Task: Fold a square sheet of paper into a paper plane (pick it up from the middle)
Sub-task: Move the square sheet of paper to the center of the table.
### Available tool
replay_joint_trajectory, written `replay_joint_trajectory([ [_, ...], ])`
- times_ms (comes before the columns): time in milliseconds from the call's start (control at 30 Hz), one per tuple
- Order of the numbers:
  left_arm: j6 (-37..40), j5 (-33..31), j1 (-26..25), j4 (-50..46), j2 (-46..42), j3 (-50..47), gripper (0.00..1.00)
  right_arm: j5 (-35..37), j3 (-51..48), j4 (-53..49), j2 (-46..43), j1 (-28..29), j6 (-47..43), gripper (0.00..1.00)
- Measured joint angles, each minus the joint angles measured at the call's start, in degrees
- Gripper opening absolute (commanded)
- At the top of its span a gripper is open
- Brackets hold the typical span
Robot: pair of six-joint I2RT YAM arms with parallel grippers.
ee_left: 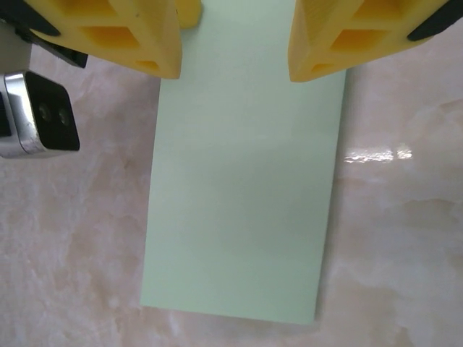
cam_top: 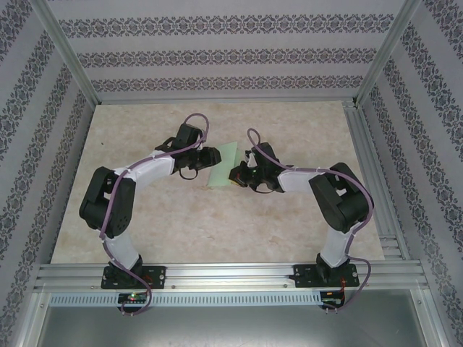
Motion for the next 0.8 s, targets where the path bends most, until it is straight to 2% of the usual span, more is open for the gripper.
replay_joint_trajectory([
  [233,1.3,4.3,-0.4,0.6,4.9,1.4,0.39,-4.6,1.9,-15.4,-0.4,-4.8,-12.3,0.01],
  [400,2.1,6.4,-1.7,0.9,9.4,4.9,0.35,-6.6,2.3,-22.4,-1.7,-6.3,-18.0,0.04],
  [500,2.2,7.3,-2.4,1.1,11.1,5.7,0.32,-7.1,2.3,-23.4,-2.0,-6.6,-18.9,0.09],
  [700,2.6,7.5,-2.7,1.2,13.8,6.7,0.29,-7.5,1.6,-21.6,-2.5,-6.6,-16.8,0.26],
  [800,2.6,7.5,-2.7,1.2,14.8,6.7,0.28,-7.6,-0.5,-18.7,-4.0,-6.6,-14.1,0.29],
])
